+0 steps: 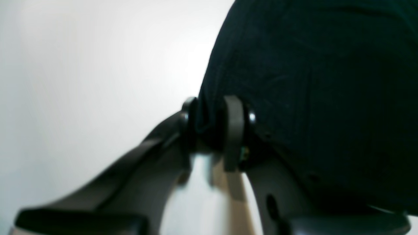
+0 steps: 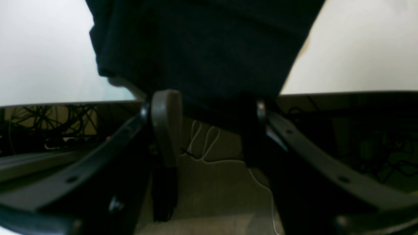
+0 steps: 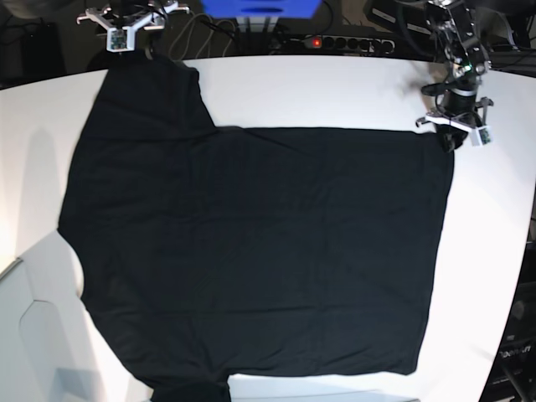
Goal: Fold the T-shirt properly
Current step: 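Lower the left gripper onto the shirt hem corner and pinch it, then lower the right gripper onto the other hem corner and pinch it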
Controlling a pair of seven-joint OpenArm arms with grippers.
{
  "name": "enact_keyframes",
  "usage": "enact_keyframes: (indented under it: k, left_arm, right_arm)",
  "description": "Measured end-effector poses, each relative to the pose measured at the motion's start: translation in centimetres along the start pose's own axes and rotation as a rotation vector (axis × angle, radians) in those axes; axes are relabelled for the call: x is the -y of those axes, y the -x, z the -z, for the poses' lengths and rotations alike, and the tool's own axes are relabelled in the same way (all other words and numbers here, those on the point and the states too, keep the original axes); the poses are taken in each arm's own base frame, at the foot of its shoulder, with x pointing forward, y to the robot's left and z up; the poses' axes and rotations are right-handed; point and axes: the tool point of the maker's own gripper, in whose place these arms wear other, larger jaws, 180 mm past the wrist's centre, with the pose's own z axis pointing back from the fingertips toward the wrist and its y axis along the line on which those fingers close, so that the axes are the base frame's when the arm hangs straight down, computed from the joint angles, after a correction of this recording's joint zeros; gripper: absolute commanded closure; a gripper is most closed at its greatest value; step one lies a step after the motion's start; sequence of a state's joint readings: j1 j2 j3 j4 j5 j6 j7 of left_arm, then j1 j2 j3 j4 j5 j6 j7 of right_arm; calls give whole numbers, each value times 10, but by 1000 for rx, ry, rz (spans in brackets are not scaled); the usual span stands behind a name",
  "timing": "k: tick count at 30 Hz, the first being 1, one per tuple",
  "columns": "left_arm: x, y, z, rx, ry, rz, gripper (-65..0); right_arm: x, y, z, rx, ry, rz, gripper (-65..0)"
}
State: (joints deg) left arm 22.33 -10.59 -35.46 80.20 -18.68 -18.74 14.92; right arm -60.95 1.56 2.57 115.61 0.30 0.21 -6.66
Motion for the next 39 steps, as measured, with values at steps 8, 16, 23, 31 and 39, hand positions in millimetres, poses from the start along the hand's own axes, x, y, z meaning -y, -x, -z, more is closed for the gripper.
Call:
enact_keyframes:
  k: [8,16,23,31,39]
  left_arm:
    - [-1,2,-3,-2,1,-4,0]
    - [-1,4,-4,-4,5,-3,0]
    - [-2,8,-8,-10,6,-1,0]
    - [-3,8,-8,-11,6,-1,0]
    - [-3,8,-8,-10,8,3,0]
  right_arm:
    - [-3,-12,9,36,-5,5,-297]
    - [2,-39,26,116,10,8,-348]
    - [50,-49,42,91,165,40,-349]
    - [62,-55,59,25,157,69,-349]
    - [73,-33,73,-75,151,83,-349]
